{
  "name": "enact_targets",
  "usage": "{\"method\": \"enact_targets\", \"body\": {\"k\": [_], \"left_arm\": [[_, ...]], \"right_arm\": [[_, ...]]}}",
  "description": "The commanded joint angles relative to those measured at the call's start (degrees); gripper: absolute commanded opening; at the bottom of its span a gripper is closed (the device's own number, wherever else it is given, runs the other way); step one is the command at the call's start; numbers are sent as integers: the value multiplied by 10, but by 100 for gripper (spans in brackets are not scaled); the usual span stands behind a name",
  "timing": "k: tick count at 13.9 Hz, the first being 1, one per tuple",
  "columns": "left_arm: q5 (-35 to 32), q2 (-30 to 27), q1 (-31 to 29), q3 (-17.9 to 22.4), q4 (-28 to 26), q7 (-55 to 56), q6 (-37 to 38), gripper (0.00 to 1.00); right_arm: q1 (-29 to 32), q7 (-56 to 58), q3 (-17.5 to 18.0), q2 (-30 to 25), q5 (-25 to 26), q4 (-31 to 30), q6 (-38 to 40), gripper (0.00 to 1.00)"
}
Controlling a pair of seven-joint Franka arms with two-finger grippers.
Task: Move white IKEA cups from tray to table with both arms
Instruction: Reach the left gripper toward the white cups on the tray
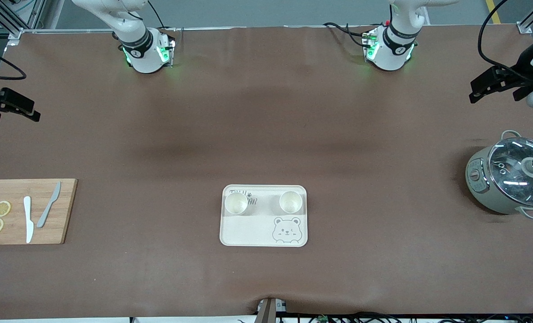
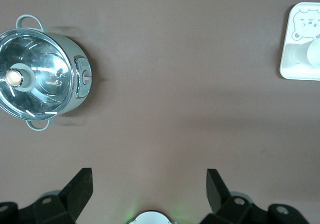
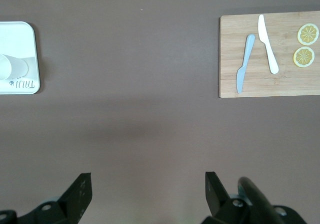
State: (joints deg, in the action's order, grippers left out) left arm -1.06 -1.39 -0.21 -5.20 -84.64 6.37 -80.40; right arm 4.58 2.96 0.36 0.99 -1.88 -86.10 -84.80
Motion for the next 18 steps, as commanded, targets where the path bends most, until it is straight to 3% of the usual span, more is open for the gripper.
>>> {"method": "enact_targets", "body": {"k": [1,12,15,18], "left_arm": [[-13,-3,-2,-5,11,-9,15,100],[-34,4,5,-24,-5,18,15,100],[-33,9,10,-47,-37,39,0,100],[-31,10,10,-79,-103,69,-62,100]], "right_arm": [[8,6,6,1,2,7,3,100],[11,7,6,7,2,9,2,100],[10,8,6,7,1,9,2,100],[12,8,6,9,3,9,0,100]]}}
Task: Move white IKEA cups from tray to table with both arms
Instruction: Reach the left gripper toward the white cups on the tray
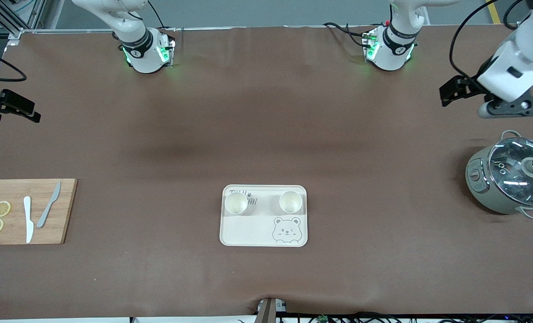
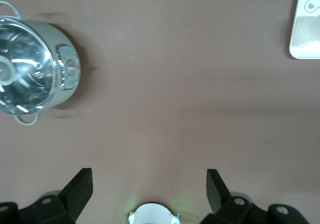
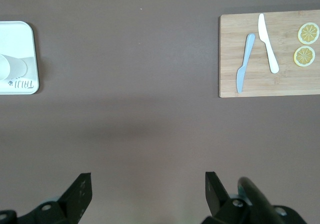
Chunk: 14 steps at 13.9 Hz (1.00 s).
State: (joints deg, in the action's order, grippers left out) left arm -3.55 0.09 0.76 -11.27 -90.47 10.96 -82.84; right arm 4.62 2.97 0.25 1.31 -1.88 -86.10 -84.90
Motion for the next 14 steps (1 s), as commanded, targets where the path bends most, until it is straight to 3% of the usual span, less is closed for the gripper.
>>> {"method": "enact_targets", "body": {"k": [1,4,6,8,12,14], "left_arm": [[-6,-4,0,-33,-68,47,-65,100],[-6,3,0,-81,-149,134,-167,100],[-6,29,1,-113,-173,186,-226,100],[-13,69,2,-139,-174,252,-273,100],[-17,160,43,-142,-162,353,-387,100],[-71,225,58,-143,-122,412,-426,100]], "right_arm": [[12,9,7,6,3,9,0,100],[7,9,7,8,7,9,3,100],[7,9,7,16,7,5,4,100],[8,10,7,24,6,8,-4,100],[9,10,7,45,4,9,-22,100],[7,10,7,49,2,9,-35,100]]}}
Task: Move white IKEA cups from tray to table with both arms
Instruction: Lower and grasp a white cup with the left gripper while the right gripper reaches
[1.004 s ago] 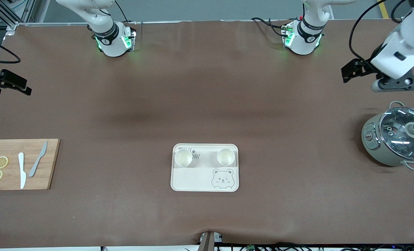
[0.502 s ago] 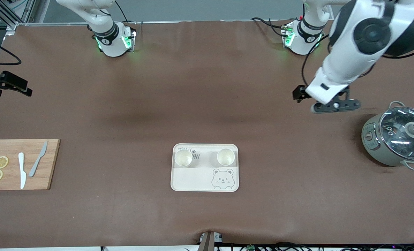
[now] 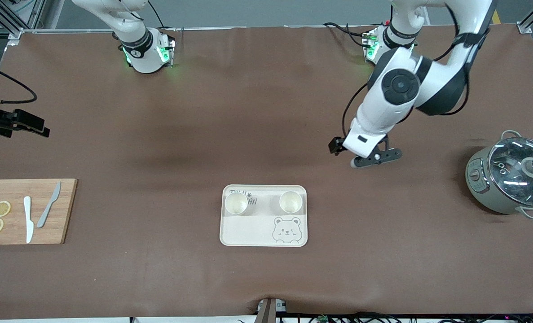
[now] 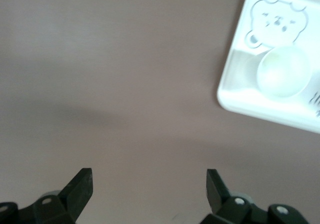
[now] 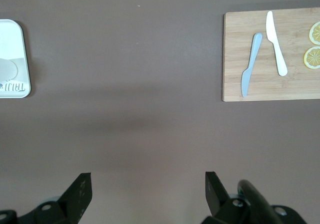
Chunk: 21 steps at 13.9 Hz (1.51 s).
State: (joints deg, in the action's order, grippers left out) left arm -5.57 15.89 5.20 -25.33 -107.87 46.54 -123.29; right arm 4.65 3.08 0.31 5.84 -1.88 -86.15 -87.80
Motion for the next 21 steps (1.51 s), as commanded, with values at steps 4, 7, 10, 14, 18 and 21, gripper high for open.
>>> {"method": "enact_targets", "body": {"k": [4,7,10,14,18,21], "left_arm": [[-153,200,69,-2,185,193,-21,100],[-154,246,97,8,241,204,-22,96],[-154,276,104,13,277,203,-36,88],[-154,305,117,39,282,200,-100,83],[-152,314,121,48,282,204,-110,66],[-148,315,122,48,282,205,-110,30]], "right_arm": [[-33,6,10,33,27,10,-24,100],[-37,4,10,44,27,10,-34,100],[-32,2,9,70,16,9,-43,100],[-29,2,8,90,22,10,-51,100],[-32,-41,8,130,21,19,-54,100],[-47,-95,11,138,18,19,-55,100]]}}
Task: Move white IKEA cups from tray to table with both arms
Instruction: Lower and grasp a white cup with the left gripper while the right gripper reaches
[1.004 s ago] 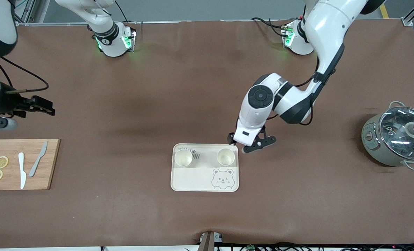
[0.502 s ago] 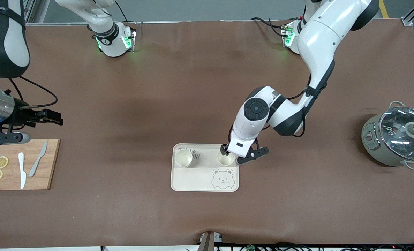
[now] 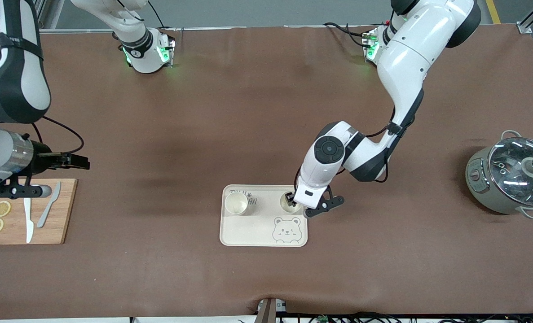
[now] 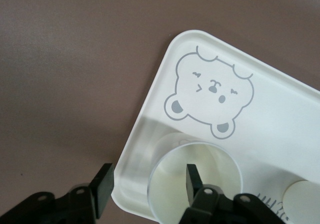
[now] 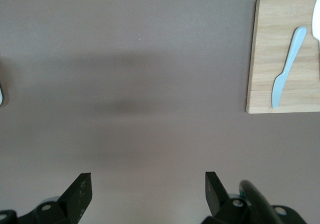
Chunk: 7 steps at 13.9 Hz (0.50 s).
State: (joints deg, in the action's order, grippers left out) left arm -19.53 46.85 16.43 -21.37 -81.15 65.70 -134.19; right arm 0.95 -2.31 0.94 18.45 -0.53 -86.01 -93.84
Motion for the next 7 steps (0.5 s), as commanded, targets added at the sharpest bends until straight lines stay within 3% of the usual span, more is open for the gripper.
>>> {"method": "enact_targets", "body": {"k": [1,5,7], "left_arm": [[-9,5,10,8,14,12,0,18],[-8,4,13,8,13,12,-1,1],[-8,5,12,8,12,10,-1,0]], "right_arm": [[-18,-57,5,26,4,17,-6,100],[-53,-117,5,69,4,18,-66,100],[-65,-166,5,91,-1,28,-72,100]]}}
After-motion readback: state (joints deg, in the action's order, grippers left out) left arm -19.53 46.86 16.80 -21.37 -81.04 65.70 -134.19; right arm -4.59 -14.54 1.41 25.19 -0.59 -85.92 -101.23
